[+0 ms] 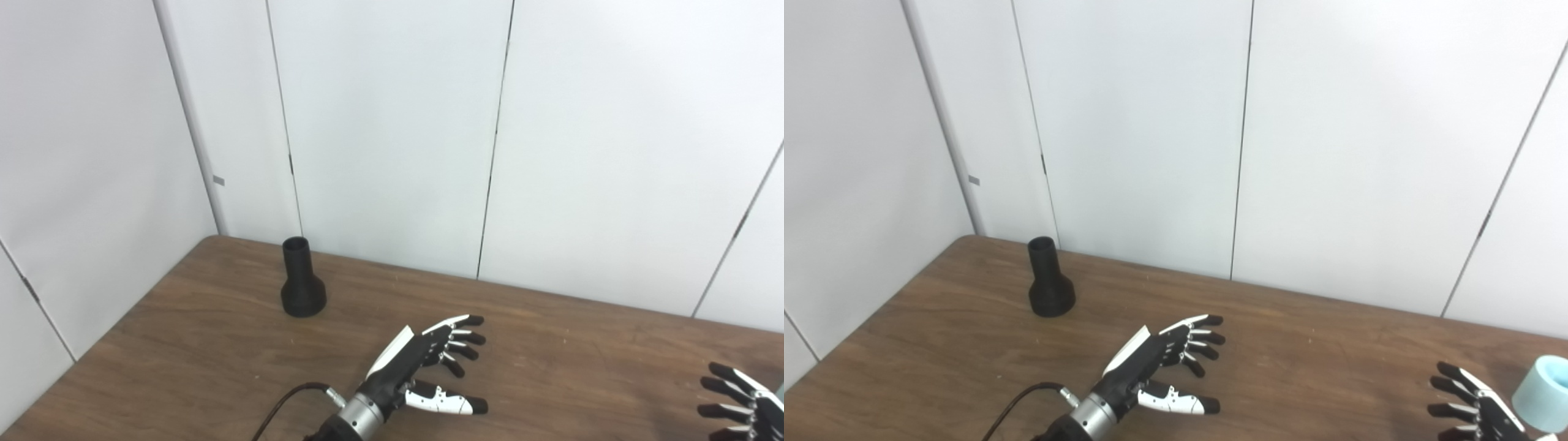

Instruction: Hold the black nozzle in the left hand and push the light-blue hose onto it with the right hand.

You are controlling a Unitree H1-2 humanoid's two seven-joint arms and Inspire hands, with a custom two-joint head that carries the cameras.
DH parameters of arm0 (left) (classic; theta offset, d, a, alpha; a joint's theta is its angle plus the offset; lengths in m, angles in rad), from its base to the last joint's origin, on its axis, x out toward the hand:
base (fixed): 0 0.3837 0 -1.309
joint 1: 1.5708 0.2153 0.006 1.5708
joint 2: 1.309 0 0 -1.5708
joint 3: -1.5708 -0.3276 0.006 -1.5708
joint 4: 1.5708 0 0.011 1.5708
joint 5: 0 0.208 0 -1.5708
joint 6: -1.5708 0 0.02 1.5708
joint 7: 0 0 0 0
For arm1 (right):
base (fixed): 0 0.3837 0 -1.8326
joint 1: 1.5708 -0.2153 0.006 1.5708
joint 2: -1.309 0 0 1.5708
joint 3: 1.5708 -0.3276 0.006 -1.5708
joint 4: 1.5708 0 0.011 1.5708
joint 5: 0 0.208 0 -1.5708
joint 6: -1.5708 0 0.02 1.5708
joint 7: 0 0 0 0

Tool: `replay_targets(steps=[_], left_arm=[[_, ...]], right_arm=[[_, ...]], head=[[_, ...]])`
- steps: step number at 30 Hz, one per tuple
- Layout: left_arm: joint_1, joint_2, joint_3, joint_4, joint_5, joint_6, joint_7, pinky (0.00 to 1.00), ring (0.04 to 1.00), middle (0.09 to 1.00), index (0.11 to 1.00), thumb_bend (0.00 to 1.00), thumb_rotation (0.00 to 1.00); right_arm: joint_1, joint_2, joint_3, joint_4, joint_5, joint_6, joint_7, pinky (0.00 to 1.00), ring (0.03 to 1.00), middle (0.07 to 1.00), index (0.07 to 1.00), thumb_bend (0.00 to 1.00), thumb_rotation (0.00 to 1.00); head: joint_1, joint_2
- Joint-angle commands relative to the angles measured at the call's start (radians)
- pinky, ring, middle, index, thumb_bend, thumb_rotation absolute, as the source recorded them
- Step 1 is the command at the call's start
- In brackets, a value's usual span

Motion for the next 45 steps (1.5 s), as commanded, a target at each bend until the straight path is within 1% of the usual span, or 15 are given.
replay_targets(steps=[1, 5, 12, 14, 17, 20, 22, 25, 27, 29, 31, 36, 37, 40, 45], left_arm=[[-0.034, 0.011, 0.009, -0.037, -0.002, -0.019, 0.01, 0.54, 0.716, 0.784, 0.809, 0.8, 0.18], [-0.024, 0.045, 0.029, -0.063, -0.011, -0.009, 0.001, 0.54, 0.714, 0.788, 0.805, 0.79, 0.16], [-0.049, 0.155, 0.11, -0.147, 0.033, 0.048, 0.02, 0.58, 0.744, 0.802, 0.803, 0.8, 0.18], [-0.06, 0.177, 0.138, -0.17, 0.053, 0.079, 0.034, 0.59, 0.746, 0.805, 0.803, 0.8, 0.19], [-0.08, 0.21, 0.172, -0.206, 0.1, 0.157, 0.048, 0.59, 0.747, 0.804, 0.804, 0.8, 0.19], [-0.104, 0.249, 0.195, -0.24, 0.16, 0.231, 0.052, 0.6, 0.749, 0.805, 0.805, 0.8, 0.2], [-0.122, 0.282, 0.202, -0.239, 0.186, 0.258, 0.045, 0.6, 0.752, 0.807, 0.806, 0.8, 0.21], [-0.146, 0.357, 0.177, -0.208, 0.266, 0.25, 0.032, 0.62, 0.761, 0.82, 0.813, 0.8, 0.21], [-0.163, 0.397, 0.181, -0.159, 0.288, 0.232, 0.05, 0.64, 0.786, 0.839, 0.826, 0.81, 0.22], [-0.18, 0.405, 0.197, -0.118, 0.299, 0.215, 0.098, 0.69, 0.823, 0.868, 0.849, 0.81, 0.24], [-0.197, 0.389, 0.215, -0.108, 0.32, 0.217, 0.152, 0.71, 0.842, 0.88, 0.863, 0.8, 0.2], [-0.226, 0.381, 0.228, -0.077, 0.392, 0.245, 0.242, 0.76, 0.861, 0.889, 0.877, 0.8, 0.19], [-0.234, 0.384, 0.23, -0.062, 0.394, 0.251, 0.246, 0.8, 0.889, 0.906, 0.891, 0.81, 0.2], [-0.25, 0.394, 0.233, -0.009, 0.388, 0.256, 0.25, 0.9, 0.986, 0.988, 0.981, 0.91, 0.21], [-0.27, 0.391, 0.246, 0.056, 0.388, 0.283, 0.29, 0.94, 1.0, 1.0, 1.0, 0.94, 0.23]], right_arm=[[-0.034, -0.017, -0.013, -0.01, 0.011, -0.052, -0.014, 0.51, 0.673, 0.794, 0.836, 0.68, 0.0], [-0.047, -0.014, -0.016, 0.013, 0.02, -0.065, -0.016, 0.51, 0.672, 0.796, 0.837, 0.68, 0.0], [-0.06, -0.016, -0.016, 0.031, 0.015, -0.079, -0.018, 0.5, 0.67, 0.796, 0.836, 0.67, 0.0], [-0.061, -0.019, -0.016, 0.034, 0.016, -0.08, -0.017, 0.5, 0.669, 0.796, 0.835, 0.67, 0.0], [-0.062, -0.022, -0.018, 0.039, 0.021, -0.083, -0.017, 0.5, 0.669, 0.796, 0.835, 0.67, 0.0], [-0.067, -0.021, -0.019, 0.05, 0.029, -0.088, -0.016, 0.5, 0.669, 0.797, 0.836, 0.66, 0.0], [-0.068, -0.02, -0.018, 0.053, 0.031, -0.091, -0.016, 0.5, 0.67, 0.798, 0.836, 0.66, 0.0], [-0.07, -0.023, -0.02, 0.062, 0.038, -0.096, -0.014, 0.5, 0.67, 0.798, 0.837, 0.66, 0.0], [-0.071, -0.025, -0.023, 0.067, 0.043, -0.096, -0.014, 0.5, 0.671, 0.799, 0.837, 0.65, 0.0], [-0.072, -0.027, -0.024, 0.071, 0.046, -0.096, -0.014, 0.5, 0.672, 0.799, 0.838, 0.65, 0.0], [-0.072, -0.026, -0.023, 0.074, 0.046, -0.098, -0.014, 0.5, 0.673, 0.799, 0.839, 0.65, 0.0], [-0.074, -0.026, -0.021, 0.081, 0.048, -0.104, -0.013, 0.5, 0.673, 0.799, 0.839, 0.64, 0.0], [-0.074, -0.027, -0.02, 0.081, 0.046, -0.104, -0.012, 0.49, 0.673, 0.799, 0.839, 0.64, 0.0], [-0.071, -0.032, -0.018, 0.071, 0.045, -0.091, -0.005, 0.49, 0.674, 0.801, 0.839, 0.64, 0.0], [-0.07, -0.042, -0.02, 0.064, 0.051, -0.079, 0.002, 0.5, 0.675, 0.802, 0.839, 0.64, 0.0]], head=[[0.009, -0.003], [0.023, -0.009], [0.035, -0.014], [0.041, -0.017], [0.045, -0.017], [0.047, -0.011], [0.053, -0.008], [0.056, -0.011], [0.059, -0.009], [0.062, -0.008], [0.063, -0.008], [0.066, -0.006], [0.066, -0.006], [0.063, 0.001], [0.062, 0.009]])
